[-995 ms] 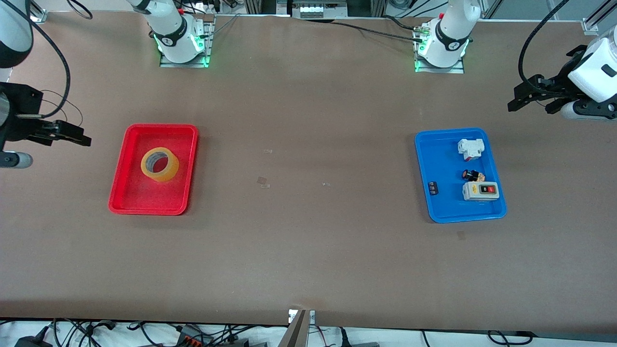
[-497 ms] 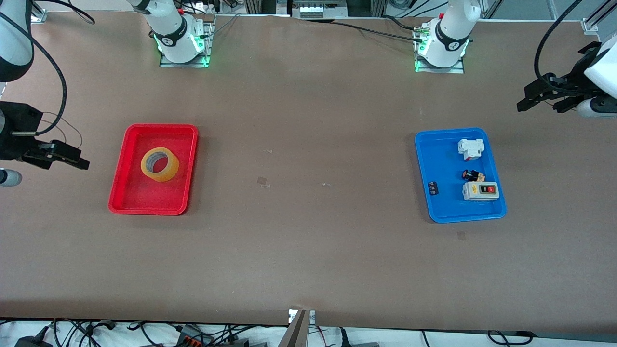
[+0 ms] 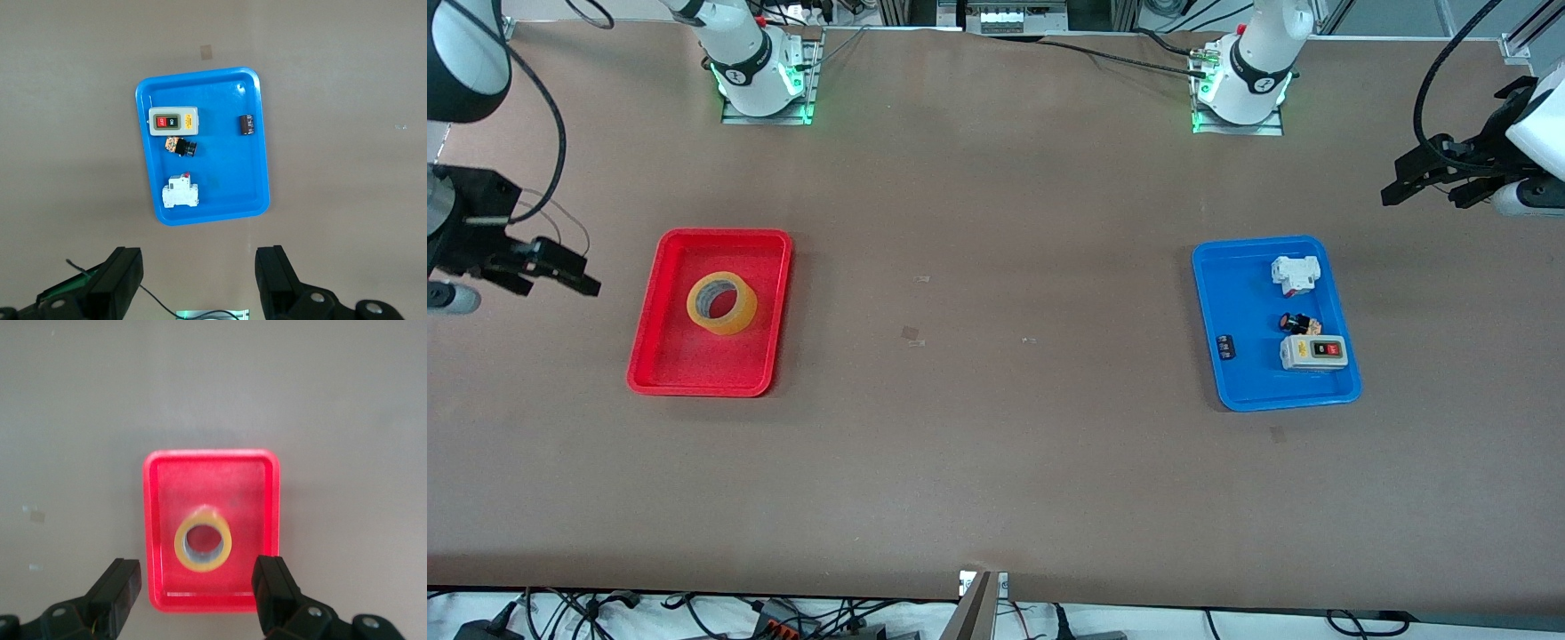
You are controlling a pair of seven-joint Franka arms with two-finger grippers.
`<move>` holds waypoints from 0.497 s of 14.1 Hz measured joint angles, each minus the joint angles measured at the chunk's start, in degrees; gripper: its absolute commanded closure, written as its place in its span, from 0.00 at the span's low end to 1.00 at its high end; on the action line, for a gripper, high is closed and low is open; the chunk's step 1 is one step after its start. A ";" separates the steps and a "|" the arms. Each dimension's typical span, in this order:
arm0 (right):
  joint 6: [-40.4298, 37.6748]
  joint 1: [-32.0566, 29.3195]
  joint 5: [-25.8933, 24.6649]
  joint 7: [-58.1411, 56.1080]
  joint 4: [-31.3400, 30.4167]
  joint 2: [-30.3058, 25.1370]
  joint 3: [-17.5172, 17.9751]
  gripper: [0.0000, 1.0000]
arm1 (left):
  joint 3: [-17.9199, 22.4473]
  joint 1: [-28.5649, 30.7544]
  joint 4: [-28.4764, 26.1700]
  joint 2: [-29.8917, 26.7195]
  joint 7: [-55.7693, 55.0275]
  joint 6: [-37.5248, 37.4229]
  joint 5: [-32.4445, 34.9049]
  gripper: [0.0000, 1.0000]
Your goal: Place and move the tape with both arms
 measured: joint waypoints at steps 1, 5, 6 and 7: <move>-0.76 0.00 0.00 -0.26 -1.83 -1.87 0.00 0.00 | -0.05 0.00 0.00 0.13 0.00 -0.02 0.00 0.00; -1.81 0.02 0.00 -1.06 -3.66 -4.44 0.01 0.00 | -0.07 0.00 0.00 0.48 0.00 -0.03 0.00 0.00; -2.07 0.04 0.00 -1.13 -3.66 -4.49 0.02 0.00 | -0.07 0.00 0.00 0.48 0.00 -0.03 0.00 0.00; -2.30 0.05 0.00 -1.18 -3.66 -4.48 0.02 0.00 | -0.07 0.00 0.00 0.48 0.00 -0.03 0.00 0.00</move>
